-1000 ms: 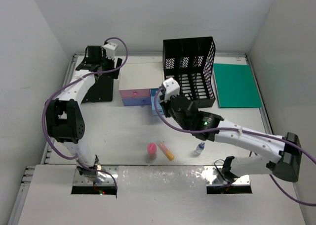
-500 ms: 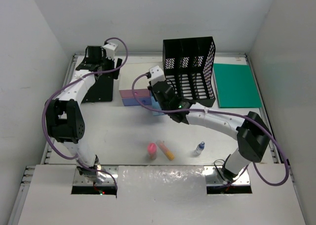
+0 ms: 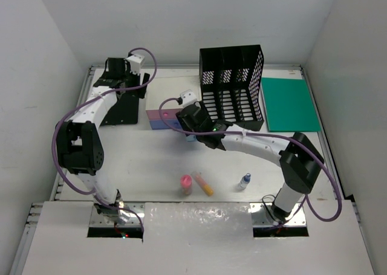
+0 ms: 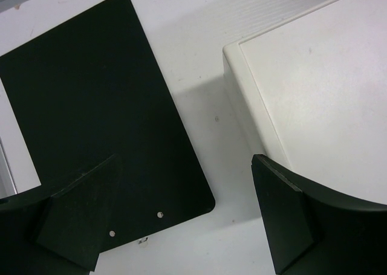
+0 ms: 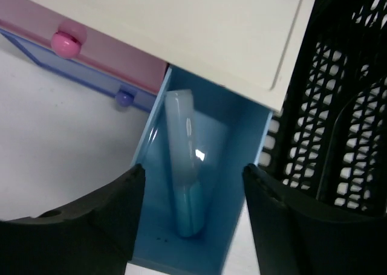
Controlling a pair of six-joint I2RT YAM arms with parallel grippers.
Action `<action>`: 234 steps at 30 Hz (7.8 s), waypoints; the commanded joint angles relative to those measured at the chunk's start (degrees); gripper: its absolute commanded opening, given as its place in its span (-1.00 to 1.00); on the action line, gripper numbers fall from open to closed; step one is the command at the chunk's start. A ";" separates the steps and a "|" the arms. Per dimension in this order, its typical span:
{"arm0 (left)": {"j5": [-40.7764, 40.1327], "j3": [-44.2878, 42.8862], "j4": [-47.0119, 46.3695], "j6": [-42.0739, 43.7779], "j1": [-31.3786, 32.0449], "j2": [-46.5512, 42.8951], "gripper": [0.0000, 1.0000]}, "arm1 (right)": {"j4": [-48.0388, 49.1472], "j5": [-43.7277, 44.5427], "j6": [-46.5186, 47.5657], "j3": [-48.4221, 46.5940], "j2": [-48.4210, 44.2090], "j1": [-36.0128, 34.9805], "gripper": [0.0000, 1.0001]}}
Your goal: Organize the desk
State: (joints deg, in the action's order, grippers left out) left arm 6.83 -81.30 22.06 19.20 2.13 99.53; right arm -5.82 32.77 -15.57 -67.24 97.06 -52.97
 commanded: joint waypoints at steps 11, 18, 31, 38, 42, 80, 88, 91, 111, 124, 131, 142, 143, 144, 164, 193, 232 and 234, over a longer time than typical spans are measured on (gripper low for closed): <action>-0.06 -0.44 -2.29 -0.22 -0.37 -2.05 0.75 | -11.13 -2.08 1.52 -5.12 -12.66 -2.75 0.12; -0.24 -0.18 -2.20 -0.04 -0.37 -1.97 0.75 | -9.66 -30.98 -5.60 17.21 -26.81 -3.80 0.09; -0.33 0.09 -1.67 -0.66 -0.37 -1.97 0.75 | 2.65 -22.49 -14.75 37.35 -23.16 -13.74 0.17; -0.59 0.35 -1.15 -0.48 -0.37 -2.32 0.75 | 4.51 -21.36 -16.50 34.72 -12.16 -13.83 -0.17; -1.38 0.70 -0.97 0.05 -0.37 -2.76 0.75 | 2.05 -17.66 -19.41 36.13 -13.03 -13.65 -0.69; -1.91 -0.88 0.00 0.05 -0.29 -2.41 0.75 | 10.14 -6.85 2.66 3.70 -4.16 1.11 -1.00; -2.17 -0.44 -0.53 0.31 -0.29 -2.32 0.75 | 5.39 -7.19 0.63 4.23 -4.85 1.11 -0.33; -2.00 -0.62 -0.53 0.22 -0.37 -2.14 0.75 | 2.49 -7.37 2.12 3.53 -7.22 1.11 0.12; -1.56 -3.25 -0.36 -0.66 -0.11 0.84 0.76 | 2.39 3.09 -20.01 15.29 -14.36 -7.59 -0.35; -1.12 -2.38 -0.53 -0.57 -0.02 0.67 0.76 | 5.82 7.56 -20.29 11.61 -4.86 -7.23 -0.44; -0.24 -2.46 -0.97 -0.57 -0.02 1.28 0.75 | 9.08 8.79 -18.10 10.21 -3.80 -6.18 -0.54; 0.11 -3.25 -1.06 -0.39 0.15 2.43 0.75 | 11.09 6.70 -14.14 4.93 0.32 -1.70 -0.53; -0.06 -3.34 -1.06 -0.31 0.15 2.51 0.75 | 11.27 6.25 -13.44 3.80 1.46 -0.83 -0.53; -0.06 -3.43 -1.15 -0.30 0.15 2.78 0.75 | 11.45 5.81 -12.91 3.09 2.08 -0.47 -0.53; 0.20 -2.81 -0.88 0.05 0.15 2.87 0.75 | 15.23 6.86 -13.78 -2.46 8.33 3.49 -0.44; 1.35 0.26 -2.38 -0.22 0.07 -0.56 0.75 | 15.14 24.26 -17.13 -26.45 27.31 -8.46 -0.28; -0.06 1.67 -2.91 1.10 -0.29 -0.91 0.76 | 16.38 23.83 -12.64 -29.61 31.44 -5.92 -0.80; -0.24 1.67 -2.91 1.10 -0.29 -0.83 0.76 | 16.54 24.18 -12.81 -29.26 31.35 -5.92 -1.00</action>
State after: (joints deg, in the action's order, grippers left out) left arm 5.63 -79.70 20.80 20.32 2.15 101.49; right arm 7.49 54.98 -29.08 -94.11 127.87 -59.70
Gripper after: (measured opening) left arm 0.878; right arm 0.049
